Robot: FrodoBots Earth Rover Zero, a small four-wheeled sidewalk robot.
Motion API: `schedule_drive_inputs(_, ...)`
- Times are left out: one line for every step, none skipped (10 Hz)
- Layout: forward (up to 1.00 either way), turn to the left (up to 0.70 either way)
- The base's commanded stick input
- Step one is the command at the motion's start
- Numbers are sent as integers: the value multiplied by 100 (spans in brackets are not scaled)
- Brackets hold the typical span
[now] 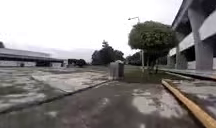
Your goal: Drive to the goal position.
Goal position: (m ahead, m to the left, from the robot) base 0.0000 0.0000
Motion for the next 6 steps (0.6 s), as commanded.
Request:
schedule_drive_inputs(0, 43)
schedule_drive_inputs(0, 0)
schedule_drive_inputs(0, 0)
schedule_drive_inputs(0, 0)
schedule_drive_inputs(0, 0)
schedule_drive_inputs(0, 0)
